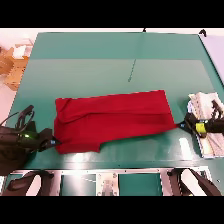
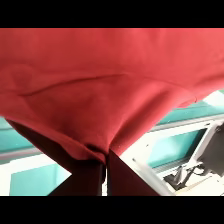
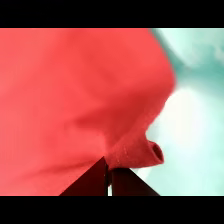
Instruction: Fold the shirts.
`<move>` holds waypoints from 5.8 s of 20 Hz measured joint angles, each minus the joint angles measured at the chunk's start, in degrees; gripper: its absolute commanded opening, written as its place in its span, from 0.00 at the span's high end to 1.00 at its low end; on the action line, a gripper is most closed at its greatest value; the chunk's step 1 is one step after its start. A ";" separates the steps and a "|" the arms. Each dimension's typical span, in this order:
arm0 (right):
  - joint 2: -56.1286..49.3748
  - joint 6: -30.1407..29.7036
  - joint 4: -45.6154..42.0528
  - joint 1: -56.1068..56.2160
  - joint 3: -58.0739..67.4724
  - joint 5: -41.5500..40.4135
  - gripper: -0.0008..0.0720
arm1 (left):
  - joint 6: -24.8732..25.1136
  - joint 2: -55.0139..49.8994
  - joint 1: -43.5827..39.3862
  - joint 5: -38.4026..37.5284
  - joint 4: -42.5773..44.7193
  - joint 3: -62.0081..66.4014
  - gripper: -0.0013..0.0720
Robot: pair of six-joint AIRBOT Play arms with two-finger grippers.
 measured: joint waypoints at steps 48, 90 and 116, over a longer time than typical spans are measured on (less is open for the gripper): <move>-53.18 -24.92 8.17 10.40 50.23 10.25 0.97 | 16.44 -64.52 -30.29 26.10 -15.80 55.71 0.94; -51.15 -9.35 13.81 71.97 52.83 -24.48 0.34 | -2.69 -44.04 -3.23 -5.46 25.51 61.48 0.94; -44.96 -17.42 30.77 37.46 37.59 -7.76 0.97 | -1.31 -43.32 -9.55 -2.89 18.95 57.66 0.94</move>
